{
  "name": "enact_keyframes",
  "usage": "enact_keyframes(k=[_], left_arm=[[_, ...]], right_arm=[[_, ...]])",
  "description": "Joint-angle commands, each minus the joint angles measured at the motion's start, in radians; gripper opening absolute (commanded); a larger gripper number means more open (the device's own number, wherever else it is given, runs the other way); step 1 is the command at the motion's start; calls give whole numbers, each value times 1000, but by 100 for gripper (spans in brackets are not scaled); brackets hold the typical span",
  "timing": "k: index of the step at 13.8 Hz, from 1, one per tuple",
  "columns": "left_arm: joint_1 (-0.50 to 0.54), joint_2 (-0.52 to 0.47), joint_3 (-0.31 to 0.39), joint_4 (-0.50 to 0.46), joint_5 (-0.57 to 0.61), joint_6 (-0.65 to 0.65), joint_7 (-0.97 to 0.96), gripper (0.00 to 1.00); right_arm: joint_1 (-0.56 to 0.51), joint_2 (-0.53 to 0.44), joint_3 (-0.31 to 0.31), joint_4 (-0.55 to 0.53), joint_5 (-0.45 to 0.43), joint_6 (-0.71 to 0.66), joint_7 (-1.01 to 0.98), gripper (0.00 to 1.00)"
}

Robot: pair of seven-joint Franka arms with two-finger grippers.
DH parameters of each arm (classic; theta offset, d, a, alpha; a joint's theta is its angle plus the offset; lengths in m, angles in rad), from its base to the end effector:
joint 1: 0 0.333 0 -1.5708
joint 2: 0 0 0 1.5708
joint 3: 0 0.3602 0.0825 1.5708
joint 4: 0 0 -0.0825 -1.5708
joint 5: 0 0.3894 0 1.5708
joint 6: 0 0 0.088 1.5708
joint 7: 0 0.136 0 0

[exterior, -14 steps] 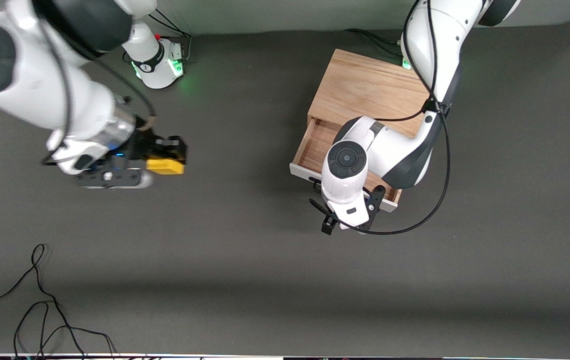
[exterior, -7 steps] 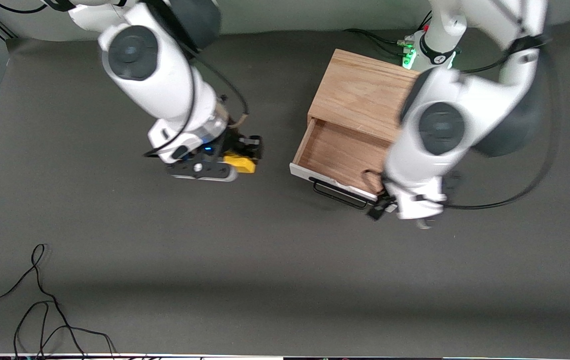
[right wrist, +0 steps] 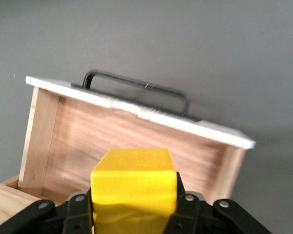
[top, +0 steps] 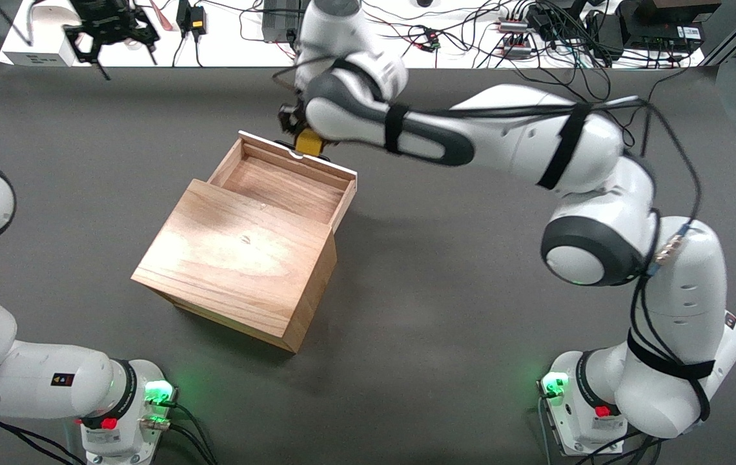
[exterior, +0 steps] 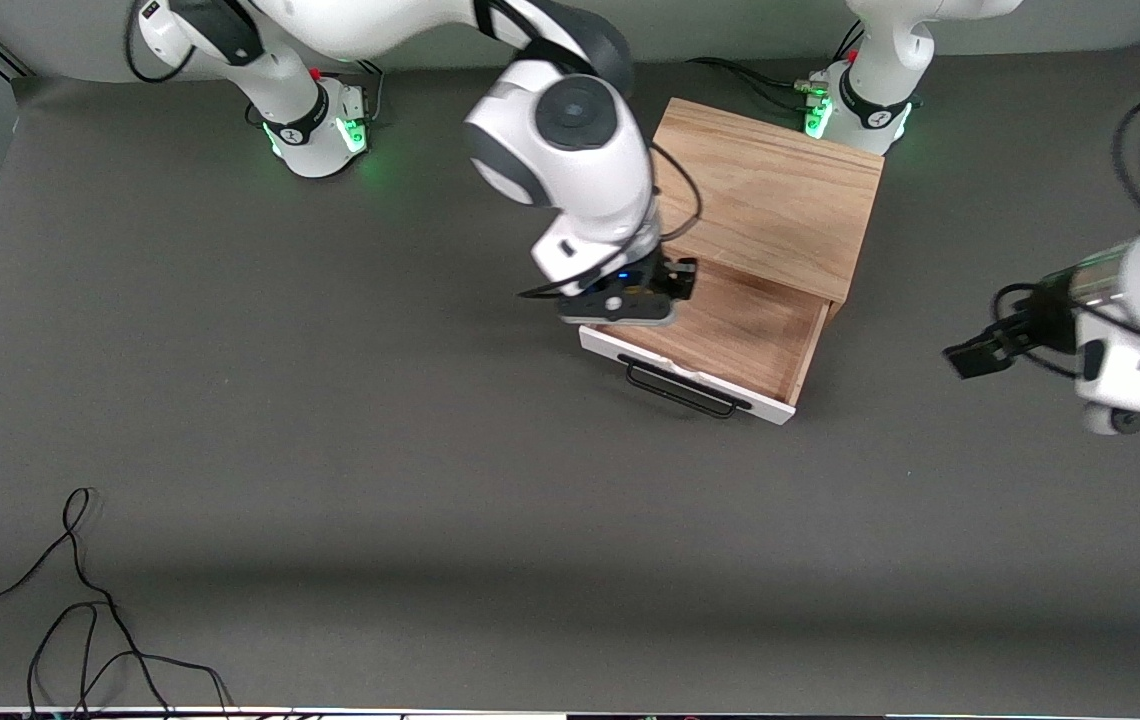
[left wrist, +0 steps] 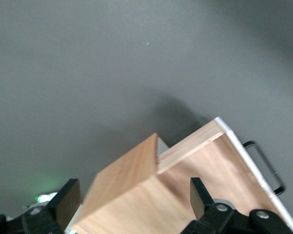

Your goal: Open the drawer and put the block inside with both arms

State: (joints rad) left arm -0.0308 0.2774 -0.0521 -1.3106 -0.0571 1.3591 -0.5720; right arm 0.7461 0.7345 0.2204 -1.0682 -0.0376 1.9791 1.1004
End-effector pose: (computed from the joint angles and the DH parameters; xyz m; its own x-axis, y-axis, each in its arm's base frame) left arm 0.6211 -0.0555 0.5808 0.8584 0.4593 -0.2286 0.4579 -0.8868 -0.0624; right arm 0.5101 0.6294 0.4258 0.9819 -0.1892 -0.0133 -0.1875 -0.9580 -0.2169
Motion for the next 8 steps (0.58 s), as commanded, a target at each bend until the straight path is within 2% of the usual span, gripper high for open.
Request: enact_keyframes(k=[1,3,8], left_arm=[[60,-95,-5,-122,-4,-8,232,100],[110,-145,-2,-186,2,8,403,100],[114,-294,-5,-381,79,155,628,100]], right_arm=[[35,81,-9,68,-27,35,94,0],[42,120,-7,66,-25,64,156,0],[70,180,-7,59,-24,92,263,0]])
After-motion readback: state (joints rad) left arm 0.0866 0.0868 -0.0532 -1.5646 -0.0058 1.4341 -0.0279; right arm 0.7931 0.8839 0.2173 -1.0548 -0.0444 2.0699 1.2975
